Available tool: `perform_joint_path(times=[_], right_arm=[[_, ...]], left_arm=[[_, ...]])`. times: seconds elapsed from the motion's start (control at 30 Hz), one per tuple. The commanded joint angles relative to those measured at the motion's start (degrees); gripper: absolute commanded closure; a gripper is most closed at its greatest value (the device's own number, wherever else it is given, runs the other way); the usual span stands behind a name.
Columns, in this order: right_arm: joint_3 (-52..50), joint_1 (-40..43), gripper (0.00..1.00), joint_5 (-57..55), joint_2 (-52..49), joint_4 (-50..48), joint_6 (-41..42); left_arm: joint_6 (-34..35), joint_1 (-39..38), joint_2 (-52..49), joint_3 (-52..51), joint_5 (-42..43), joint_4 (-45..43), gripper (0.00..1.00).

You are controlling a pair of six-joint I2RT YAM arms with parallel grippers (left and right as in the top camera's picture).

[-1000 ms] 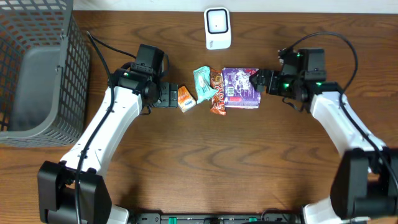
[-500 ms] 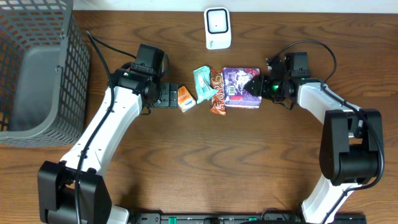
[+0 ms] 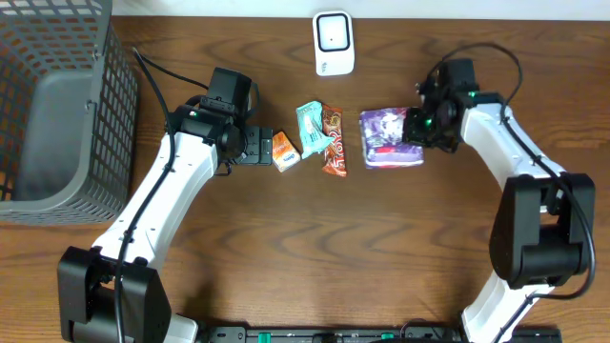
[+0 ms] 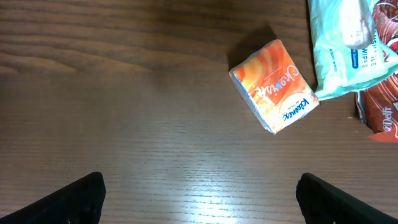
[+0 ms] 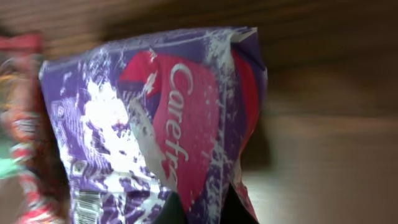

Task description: Scan the item barcode

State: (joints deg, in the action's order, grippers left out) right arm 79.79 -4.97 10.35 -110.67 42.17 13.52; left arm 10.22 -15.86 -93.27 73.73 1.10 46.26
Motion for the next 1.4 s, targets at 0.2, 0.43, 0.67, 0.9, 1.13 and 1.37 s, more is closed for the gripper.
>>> perform_joint_path(times=[0.2, 0.43, 0.67, 0.9, 1.13, 1.37], right_arm=[[5.0, -8.8, 0.99, -56.1, 3.5, 11.3, 5.8], [3.9, -10.7, 0.99, -58.9, 1.3, 10.7, 5.7], [3.8, -13.6, 0.96, -55.3, -3.1, 9.8, 5.7], [3.8, -20.9, 0.49, -48.1, -3.8, 4.2, 5.7], [5.6, -25.7, 0.27, -41.7, -3.7, 0.7, 5.7], [14.5, -24.5, 0.2, -34.6, -3.5, 7.3, 5.7]], left_arm=[[-0.8, -0.1, -0.3, 0.2, -0.7, 0.2, 0.02], [-0.8, -0.1, -0.3, 0.2, -0.7, 0.2, 0.02], [-0.8, -0.1, -0.3, 0.2, -0.7, 0.2, 0.02], [-0.8, -0.1, -0.3, 0.2, -0.7, 0.2, 0.02], [-0.8, -0.1, -0.3, 0.2, -0.7, 0.2, 0.02], [-0.8, -0.1, -0.3, 0.2, -0.7, 0.2, 0.02]])
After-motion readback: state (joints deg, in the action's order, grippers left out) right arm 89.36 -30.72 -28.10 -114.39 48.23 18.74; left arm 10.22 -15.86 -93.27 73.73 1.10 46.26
